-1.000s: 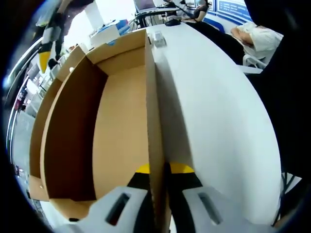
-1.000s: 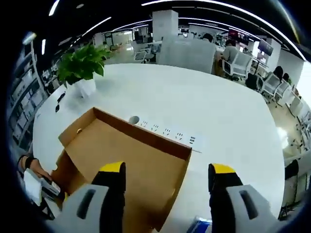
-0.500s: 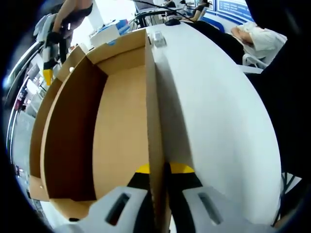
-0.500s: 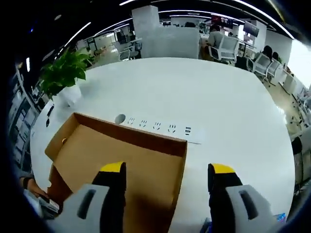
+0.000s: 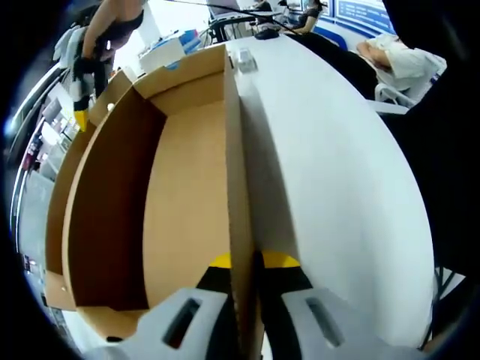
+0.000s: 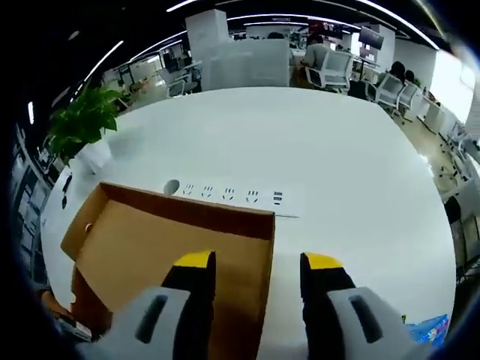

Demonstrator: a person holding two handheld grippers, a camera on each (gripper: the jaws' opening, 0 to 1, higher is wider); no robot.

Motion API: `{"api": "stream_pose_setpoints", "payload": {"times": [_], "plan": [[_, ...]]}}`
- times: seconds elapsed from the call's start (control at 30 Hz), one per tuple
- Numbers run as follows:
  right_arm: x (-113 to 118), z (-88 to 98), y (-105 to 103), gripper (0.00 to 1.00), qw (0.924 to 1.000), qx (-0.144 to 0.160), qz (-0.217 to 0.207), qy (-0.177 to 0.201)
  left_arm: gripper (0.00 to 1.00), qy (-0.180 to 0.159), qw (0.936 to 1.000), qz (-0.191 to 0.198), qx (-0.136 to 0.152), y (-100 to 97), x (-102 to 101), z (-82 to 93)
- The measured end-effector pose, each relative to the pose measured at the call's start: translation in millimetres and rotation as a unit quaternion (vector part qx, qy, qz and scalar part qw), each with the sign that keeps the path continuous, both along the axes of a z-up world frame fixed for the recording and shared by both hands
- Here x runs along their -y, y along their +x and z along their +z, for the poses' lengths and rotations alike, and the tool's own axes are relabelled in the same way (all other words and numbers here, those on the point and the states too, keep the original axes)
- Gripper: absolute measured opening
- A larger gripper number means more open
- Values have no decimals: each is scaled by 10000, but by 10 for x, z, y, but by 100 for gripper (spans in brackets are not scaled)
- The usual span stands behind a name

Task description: Operate the shoe box by opening the lid, removing the specified soft item, and placing it in the target area until the item is outside and the box remains undamaged.

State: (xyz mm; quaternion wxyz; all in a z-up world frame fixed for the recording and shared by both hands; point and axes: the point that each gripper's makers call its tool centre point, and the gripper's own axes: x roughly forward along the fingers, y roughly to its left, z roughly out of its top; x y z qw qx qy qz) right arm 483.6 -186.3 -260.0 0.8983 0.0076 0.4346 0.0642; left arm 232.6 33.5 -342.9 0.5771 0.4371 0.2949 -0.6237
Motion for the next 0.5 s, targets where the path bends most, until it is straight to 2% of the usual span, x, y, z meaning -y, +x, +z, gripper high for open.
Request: {"api": "stream_pose_setpoints", "payload": {"times": [0.07,0.2,0.27,0.4,0.5], "plan": [[17,-14,-34,38,9999,15,-61,-111,3,1,10000,-1,5,-1,0,0],[109,-48,-35,33,9983,-9,-23,-580,3,4,10000,7,9,-2,1,0],[115,-67,-11,30,9978,-30,1,-660,3,5,10000,10,8,-2,1,-1],[148,-82,21,16,9975,-76,-22,-703,3,2,10000,6,10,2,1,-3],[153,-90,51,15,9970,-67,-4,-766,3,-2,10000,4,3,-2,1,-5]]}}
